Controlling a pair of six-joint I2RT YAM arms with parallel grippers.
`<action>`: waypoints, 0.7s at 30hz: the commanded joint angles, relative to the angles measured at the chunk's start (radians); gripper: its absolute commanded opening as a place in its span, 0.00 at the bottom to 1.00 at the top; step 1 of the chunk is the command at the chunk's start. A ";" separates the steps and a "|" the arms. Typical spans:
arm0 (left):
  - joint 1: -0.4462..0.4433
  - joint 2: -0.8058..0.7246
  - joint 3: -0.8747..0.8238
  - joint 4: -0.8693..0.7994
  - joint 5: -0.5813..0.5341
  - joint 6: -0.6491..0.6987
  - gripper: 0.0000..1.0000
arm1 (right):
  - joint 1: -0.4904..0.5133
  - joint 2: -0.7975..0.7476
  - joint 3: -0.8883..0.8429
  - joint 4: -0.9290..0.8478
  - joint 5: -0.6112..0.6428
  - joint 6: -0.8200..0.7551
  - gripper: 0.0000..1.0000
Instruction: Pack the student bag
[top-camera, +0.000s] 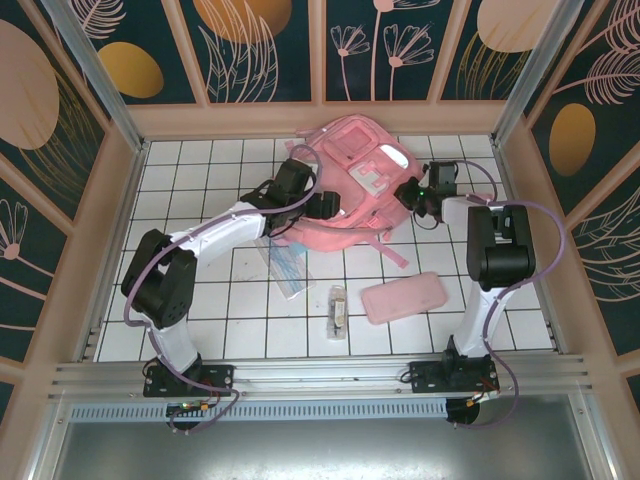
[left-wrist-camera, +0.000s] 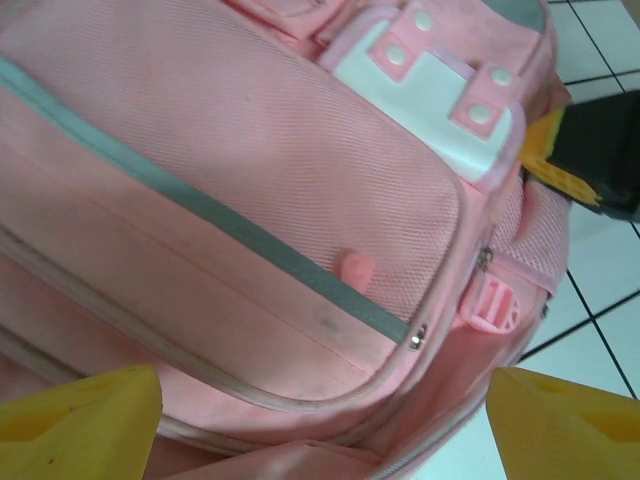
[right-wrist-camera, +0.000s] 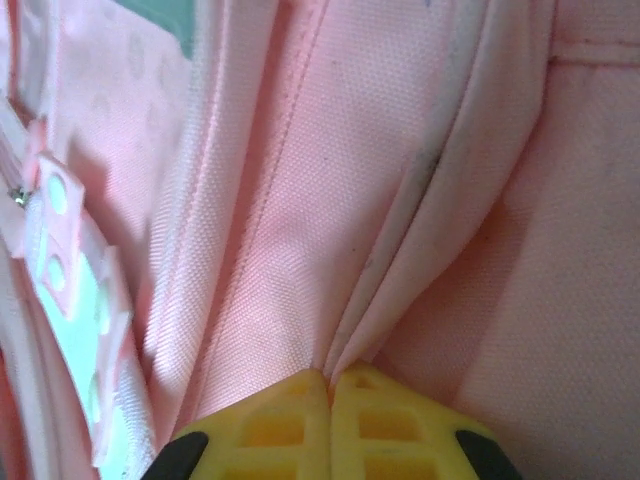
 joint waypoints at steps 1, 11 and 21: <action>-0.026 0.036 0.047 -0.014 0.036 0.075 0.84 | 0.015 -0.039 -0.056 0.066 -0.019 0.055 0.00; -0.117 0.200 0.256 -0.114 0.034 0.130 0.63 | 0.048 -0.302 -0.065 0.028 0.006 0.122 0.00; -0.170 0.335 0.437 -0.230 -0.044 0.148 0.54 | 0.067 -0.338 -0.061 0.040 -0.021 0.160 0.00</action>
